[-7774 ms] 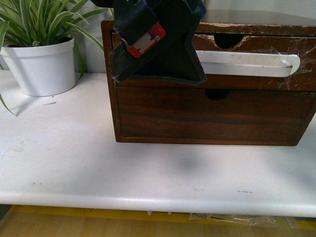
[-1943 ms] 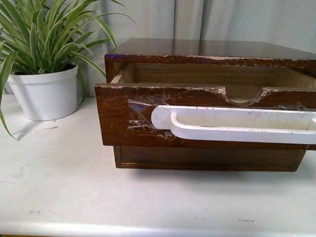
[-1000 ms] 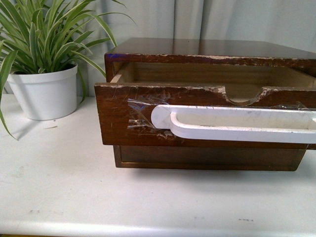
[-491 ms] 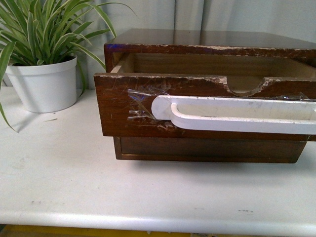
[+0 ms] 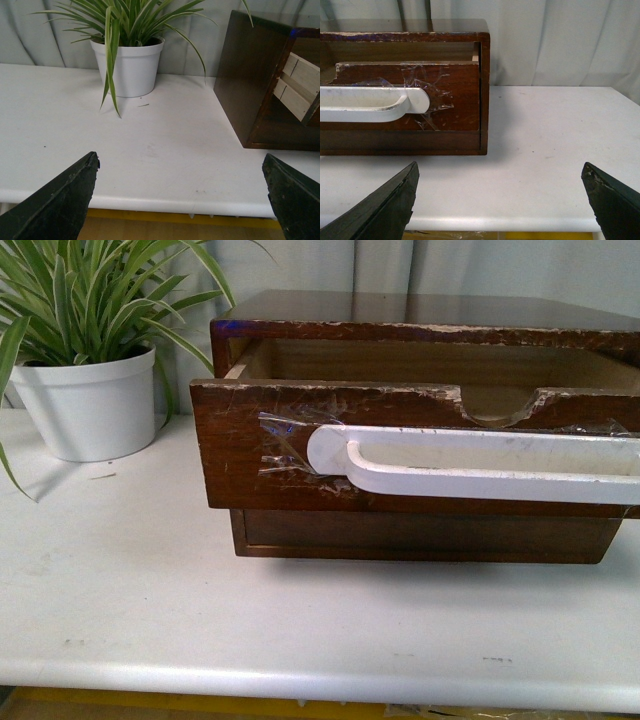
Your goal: Open drawer
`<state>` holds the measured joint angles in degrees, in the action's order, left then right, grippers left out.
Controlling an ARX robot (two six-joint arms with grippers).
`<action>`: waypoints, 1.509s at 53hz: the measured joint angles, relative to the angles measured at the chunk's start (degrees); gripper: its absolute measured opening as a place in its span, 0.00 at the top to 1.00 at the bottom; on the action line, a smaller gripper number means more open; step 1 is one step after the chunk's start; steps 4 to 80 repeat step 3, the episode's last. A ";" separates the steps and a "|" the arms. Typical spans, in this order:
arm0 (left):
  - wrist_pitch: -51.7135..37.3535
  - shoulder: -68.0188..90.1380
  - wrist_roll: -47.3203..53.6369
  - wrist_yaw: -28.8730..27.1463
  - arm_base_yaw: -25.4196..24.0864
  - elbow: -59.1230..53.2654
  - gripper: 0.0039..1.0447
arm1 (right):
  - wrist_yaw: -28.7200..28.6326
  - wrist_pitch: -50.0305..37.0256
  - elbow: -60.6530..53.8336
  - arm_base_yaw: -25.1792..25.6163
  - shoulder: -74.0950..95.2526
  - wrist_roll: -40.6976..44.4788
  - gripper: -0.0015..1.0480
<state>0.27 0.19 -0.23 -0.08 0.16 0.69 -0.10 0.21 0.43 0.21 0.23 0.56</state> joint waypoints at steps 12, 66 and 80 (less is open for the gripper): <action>0.00 0.00 0.00 0.00 0.00 0.00 0.06 | 0.00 0.00 0.00 0.00 0.00 0.00 0.09; 0.00 0.00 0.00 0.00 0.00 0.00 0.06 | 0.00 0.00 0.00 0.00 0.00 0.00 0.09; 0.00 0.00 0.00 0.00 0.00 0.00 0.06 | 0.00 0.00 0.00 0.00 0.00 0.00 0.09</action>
